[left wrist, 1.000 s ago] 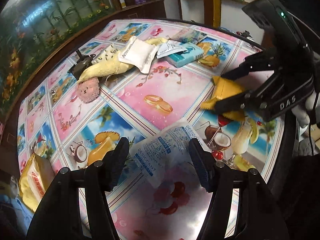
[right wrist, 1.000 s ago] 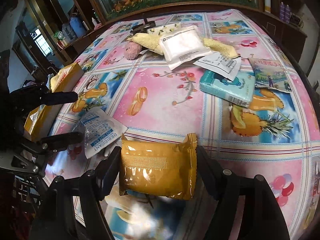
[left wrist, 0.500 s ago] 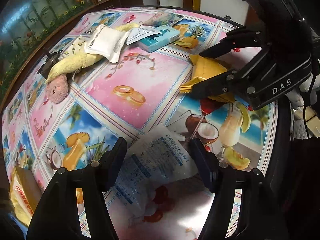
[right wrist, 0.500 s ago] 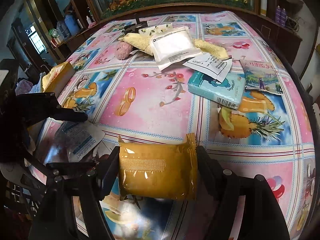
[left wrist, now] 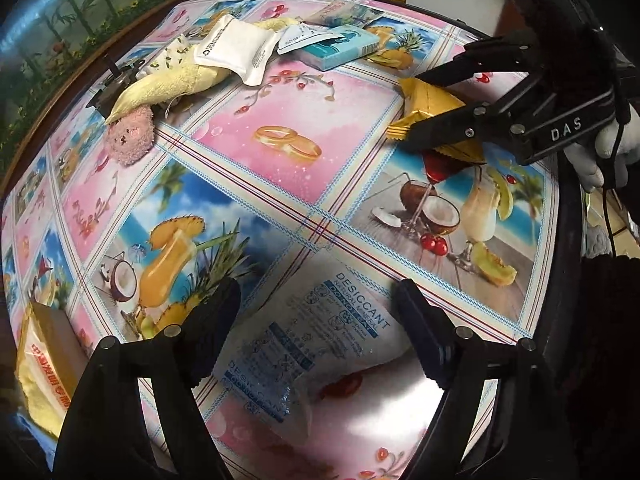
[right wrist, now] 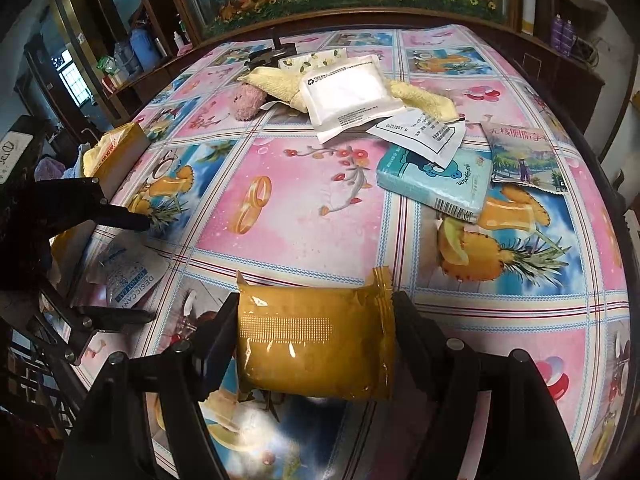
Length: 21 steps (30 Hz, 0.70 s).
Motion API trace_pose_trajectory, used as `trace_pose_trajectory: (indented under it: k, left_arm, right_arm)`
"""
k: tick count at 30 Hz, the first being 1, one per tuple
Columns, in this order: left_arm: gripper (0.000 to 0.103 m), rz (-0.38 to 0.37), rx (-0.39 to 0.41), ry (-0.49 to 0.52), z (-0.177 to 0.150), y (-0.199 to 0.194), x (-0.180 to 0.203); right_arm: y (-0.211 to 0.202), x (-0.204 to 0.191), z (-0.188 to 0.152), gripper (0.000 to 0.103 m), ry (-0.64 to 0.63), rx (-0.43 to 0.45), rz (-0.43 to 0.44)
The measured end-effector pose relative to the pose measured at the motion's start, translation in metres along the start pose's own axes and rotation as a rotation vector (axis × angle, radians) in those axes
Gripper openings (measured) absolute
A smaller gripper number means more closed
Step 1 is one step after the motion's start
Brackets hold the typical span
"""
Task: Organize soft objects
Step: 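Carry the desiccant packet and yellow packet toward the yellow-rimmed tray with both tools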
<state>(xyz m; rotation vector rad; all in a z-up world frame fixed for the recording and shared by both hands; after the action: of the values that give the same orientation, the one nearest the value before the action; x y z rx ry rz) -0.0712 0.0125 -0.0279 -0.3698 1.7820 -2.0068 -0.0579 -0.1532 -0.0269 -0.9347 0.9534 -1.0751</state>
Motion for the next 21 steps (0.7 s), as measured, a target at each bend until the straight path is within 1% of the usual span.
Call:
trace_pose_trajectory:
  k: [2,3,4,5,9,11,13,18,21]
  left_arm:
    - [0.080,-0.008,0.002,0.001,-0.005,-0.001,0.003]
    - [0.079,-0.015,0.001,-0.014,-0.008,-0.001,0.002]
    - [0.075,-0.033,-0.003,-0.046,-0.010,0.000,0.000]
    - [0.059,-0.054,0.004,-0.071,-0.012,-0.002,-0.002]
    - [0.047,-0.061,0.017,-0.163,-0.022,-0.006,-0.006]
    - [0.044,-0.066,0.033,-0.221,-0.027,-0.010,-0.009]
    - [0.035,-0.069,0.063,-0.281,-0.032,-0.016,-0.013]
    - [0.035,-0.081,0.131,-0.398,-0.046,-0.030,-0.016]
    - [0.035,-0.099,0.196,-0.457,-0.055,-0.046,-0.015]
  right_arm:
    - [0.000,0.000,0.000,0.074,-0.001,0.002,0.001]
    - [0.000,0.000,0.000,0.074,-0.003,0.004,0.000]
    - [0.000,0.000,0.000,0.074,-0.005,0.006,-0.002]
    - [0.000,-0.001,0.000,0.074,-0.006,0.007,-0.004]
    - [0.000,-0.001,0.000,0.074,0.000,0.012,0.002]
    - [-0.001,0.000,0.000,0.074,0.003,0.014,0.010]
    - [-0.001,0.001,0.000,0.074,0.009,0.017,0.021]
    - [-0.004,0.002,-0.001,0.069,0.017,0.028,0.034]
    - [-0.007,0.002,-0.003,0.065,0.028,0.043,0.052]
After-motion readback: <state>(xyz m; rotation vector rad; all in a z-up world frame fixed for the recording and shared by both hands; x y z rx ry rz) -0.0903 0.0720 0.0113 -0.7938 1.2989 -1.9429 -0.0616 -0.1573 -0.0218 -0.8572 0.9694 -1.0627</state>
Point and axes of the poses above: each gripper's, at about its wrist camera, not at the fingertips, and y roughly the way its jaws point, x to its right, z to its top, the point moved 5 cm from there along y, roughly the way its jaws point, and after that the axes turned 15 degrees about -x, right-handed, at the moved point
